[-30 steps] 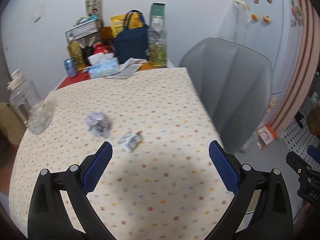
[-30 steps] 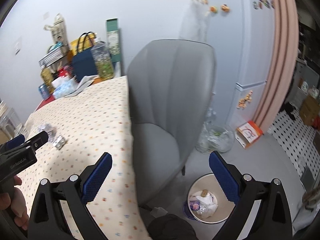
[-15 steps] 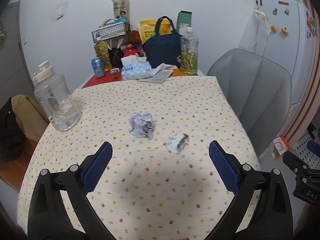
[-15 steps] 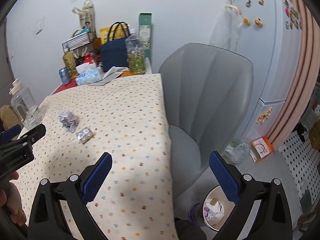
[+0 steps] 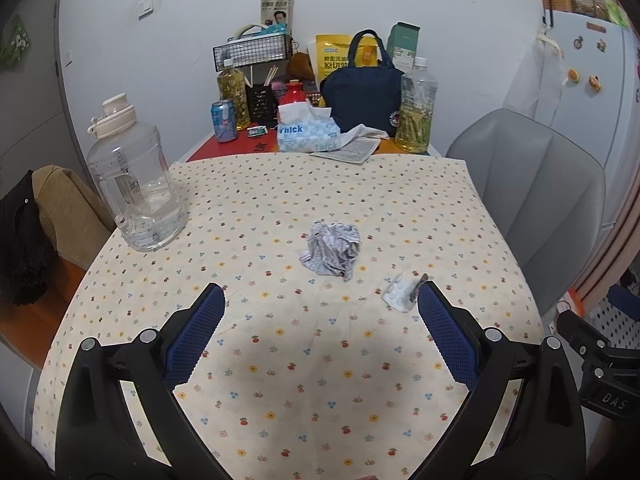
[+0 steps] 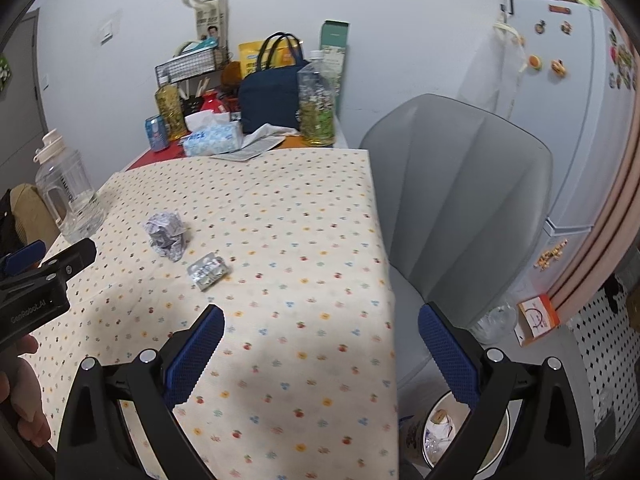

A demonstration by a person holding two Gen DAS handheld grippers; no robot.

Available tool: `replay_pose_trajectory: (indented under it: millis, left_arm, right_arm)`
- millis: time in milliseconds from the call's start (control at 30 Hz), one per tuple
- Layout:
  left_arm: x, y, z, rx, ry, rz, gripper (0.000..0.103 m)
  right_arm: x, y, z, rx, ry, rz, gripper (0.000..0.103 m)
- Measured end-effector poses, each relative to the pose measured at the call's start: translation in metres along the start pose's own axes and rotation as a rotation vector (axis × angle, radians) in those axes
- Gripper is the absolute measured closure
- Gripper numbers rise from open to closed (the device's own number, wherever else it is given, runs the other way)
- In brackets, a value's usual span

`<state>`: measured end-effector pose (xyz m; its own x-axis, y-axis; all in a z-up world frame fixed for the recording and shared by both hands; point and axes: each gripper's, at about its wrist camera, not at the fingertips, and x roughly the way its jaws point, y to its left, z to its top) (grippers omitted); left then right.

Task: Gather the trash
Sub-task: 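Move both open tools back to the remaining trash on the table, then close the left tool on the crumpled grey printed paper ball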

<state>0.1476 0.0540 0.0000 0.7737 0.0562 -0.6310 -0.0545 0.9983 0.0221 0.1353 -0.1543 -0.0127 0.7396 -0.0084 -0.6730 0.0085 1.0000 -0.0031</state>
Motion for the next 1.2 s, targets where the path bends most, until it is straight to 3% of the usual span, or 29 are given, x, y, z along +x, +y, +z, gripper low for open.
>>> replay_pose_trajectory:
  millis: [367, 533, 700, 867, 1100, 1200]
  left_arm:
    - [0.033, 0.020, 0.009, -0.023, 0.031, -0.019, 0.010]
    - [0.056, 0.018, 0.013, -0.022, 0.063, -0.043, 0.017]
    - [0.079, 0.008, 0.017, 0.000, 0.085, -0.055, 0.018]
    - [0.102, 0.000, 0.023, 0.007, 0.115, -0.063, 0.029]
    - [0.128, -0.007, 0.028, 0.009, 0.143, -0.076, 0.037]
    - [0.137, -0.008, 0.029, 0.006, 0.156, -0.088, 0.051]
  right_arm:
    - [0.029, 0.032, 0.015, -0.053, 0.022, 0.036, 0.008]
    - [0.045, 0.032, 0.018, -0.053, 0.045, 0.026, 0.008]
    - [0.059, 0.025, 0.021, -0.041, 0.062, 0.013, 0.008]
    - [0.075, 0.017, 0.023, -0.027, 0.082, 0.005, 0.008]
    - [0.091, 0.015, 0.025, -0.019, 0.103, 0.007, 0.008]
    - [0.096, 0.019, 0.026, -0.025, 0.108, 0.013, 0.008]
